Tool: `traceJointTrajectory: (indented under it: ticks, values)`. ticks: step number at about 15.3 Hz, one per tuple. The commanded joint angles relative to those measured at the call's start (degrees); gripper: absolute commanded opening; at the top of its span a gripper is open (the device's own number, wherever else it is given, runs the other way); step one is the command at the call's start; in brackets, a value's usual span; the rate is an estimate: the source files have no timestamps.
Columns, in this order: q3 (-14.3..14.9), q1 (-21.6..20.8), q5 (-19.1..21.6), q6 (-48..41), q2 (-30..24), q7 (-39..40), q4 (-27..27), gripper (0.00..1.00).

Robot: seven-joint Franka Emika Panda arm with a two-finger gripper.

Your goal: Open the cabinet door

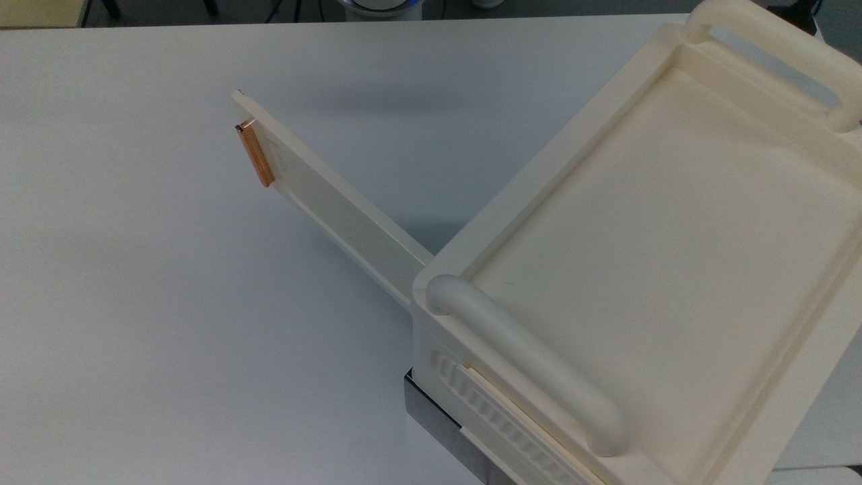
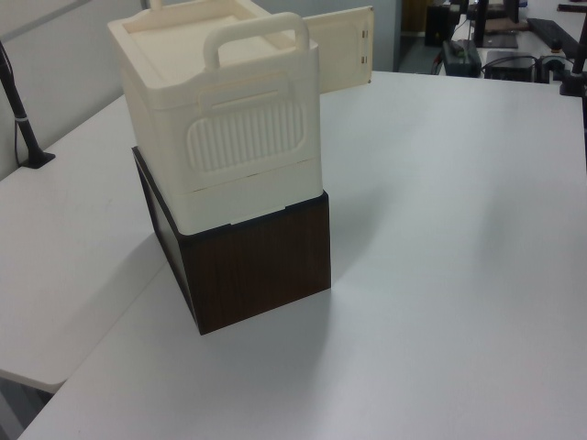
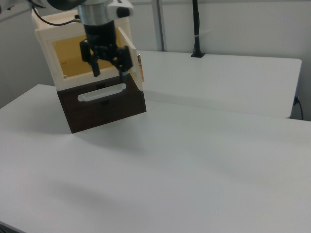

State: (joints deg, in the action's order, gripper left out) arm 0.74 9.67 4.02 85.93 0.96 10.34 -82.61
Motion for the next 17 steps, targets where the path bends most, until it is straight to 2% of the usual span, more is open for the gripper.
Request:
traceJointTrajectory:
  ticks: [1, 4, 6, 9, 12, 17]
  values:
    - [2.41, -4.91, -1.21, -2.60, -1.93, -7.44, -1.50, 1.00]
    - [5.23, -8.95, -1.21, -1.82, -2.10, -7.00, -3.08, 1.00]
    - [6.11, -10.80, -1.21, -0.77, -2.28, -6.83, -3.87, 1.00]
    - [6.20, -11.25, -1.21, 4.32, -3.33, -4.20, -6.60, 1.00]
    - [6.20, -11.25, -1.21, 4.51, -2.99, -1.38, -6.69, 1.00]
    - [6.20, -11.16, -1.21, 5.39, -2.63, -1.81, -6.43, 1.00]
